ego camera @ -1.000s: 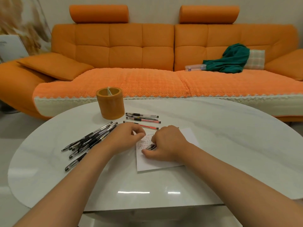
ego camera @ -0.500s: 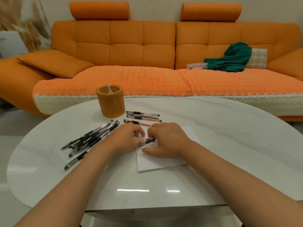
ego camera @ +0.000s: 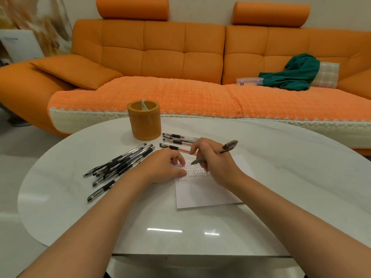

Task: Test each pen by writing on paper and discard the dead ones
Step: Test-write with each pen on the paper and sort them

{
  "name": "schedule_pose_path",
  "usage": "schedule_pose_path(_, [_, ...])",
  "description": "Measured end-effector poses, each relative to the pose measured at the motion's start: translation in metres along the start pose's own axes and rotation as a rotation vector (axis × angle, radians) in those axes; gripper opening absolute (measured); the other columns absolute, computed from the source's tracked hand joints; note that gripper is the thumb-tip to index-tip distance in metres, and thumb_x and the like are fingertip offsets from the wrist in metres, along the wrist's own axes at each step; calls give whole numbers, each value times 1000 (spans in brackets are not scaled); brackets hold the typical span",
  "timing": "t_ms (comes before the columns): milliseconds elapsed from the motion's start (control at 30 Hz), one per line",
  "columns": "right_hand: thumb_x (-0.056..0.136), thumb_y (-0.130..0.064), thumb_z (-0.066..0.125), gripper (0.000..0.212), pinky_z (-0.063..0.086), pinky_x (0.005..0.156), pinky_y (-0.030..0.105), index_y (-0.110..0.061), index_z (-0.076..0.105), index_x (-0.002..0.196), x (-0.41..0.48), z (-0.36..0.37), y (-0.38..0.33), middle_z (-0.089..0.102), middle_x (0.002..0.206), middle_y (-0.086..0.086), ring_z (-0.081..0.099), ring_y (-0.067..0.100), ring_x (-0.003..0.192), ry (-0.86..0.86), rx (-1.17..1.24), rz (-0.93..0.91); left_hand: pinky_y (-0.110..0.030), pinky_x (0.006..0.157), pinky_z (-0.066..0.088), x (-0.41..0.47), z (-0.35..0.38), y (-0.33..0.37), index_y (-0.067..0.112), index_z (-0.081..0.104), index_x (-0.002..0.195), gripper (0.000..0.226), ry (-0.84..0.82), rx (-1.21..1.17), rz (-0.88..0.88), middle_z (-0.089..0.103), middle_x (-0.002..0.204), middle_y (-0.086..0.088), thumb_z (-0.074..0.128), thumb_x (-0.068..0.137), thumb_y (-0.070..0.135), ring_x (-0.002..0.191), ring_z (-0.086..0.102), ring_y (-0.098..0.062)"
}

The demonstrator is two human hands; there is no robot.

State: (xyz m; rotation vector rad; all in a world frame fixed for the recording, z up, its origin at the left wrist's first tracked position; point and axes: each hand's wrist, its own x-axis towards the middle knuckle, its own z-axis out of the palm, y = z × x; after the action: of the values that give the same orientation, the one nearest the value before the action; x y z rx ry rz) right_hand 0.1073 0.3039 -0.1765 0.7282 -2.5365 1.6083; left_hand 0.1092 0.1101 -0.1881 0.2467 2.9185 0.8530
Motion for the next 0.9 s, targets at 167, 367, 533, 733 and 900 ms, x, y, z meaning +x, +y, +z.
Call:
schedule_pose_path(167, [102,-36,51,39,42,46,31,-9,67,80,-3,-1,4,67,68,18,62,32,57,-108,331,272,-24,70,45,1,0,-2,37,68,103,26,-2,-24,-10,57,101,13,78,81,45,87,55,-4])
schedule_pose_path(367, [83,-2,68,8,42,46,22,1,61,83,-9,-2,1,63,59,14,54,15,46,-224,144,255,-25,72,47,3,0,-5,38,67,102,27,-19,-33,-7,58,101,13,79,79,46,88,56,-3])
schedule_pose_path(533, [79,4,62,7,42,47,22,7,57,81,-9,1,3,59,52,13,51,18,43,-237,100,238,-27,78,51,4,-1,-4,38,68,102,28,-22,-38,-13,59,101,14,80,78,46,91,57,-4])
schedule_pose_path(733, [79,3,63,9,42,47,23,-1,56,76,-6,3,7,59,53,12,51,19,46,-233,83,233,-25,76,50,4,0,-3,37,68,102,29,-13,-33,-20,59,101,14,80,77,47,91,57,-3])
schedule_pose_path(900, [81,-3,68,22,37,47,18,-12,53,67,-4,4,11,55,55,0,46,8,49,-216,6,185,-23,74,49,5,0,-3,37,68,103,30,-18,-31,-29,59,101,14,80,77,47,90,56,-2])
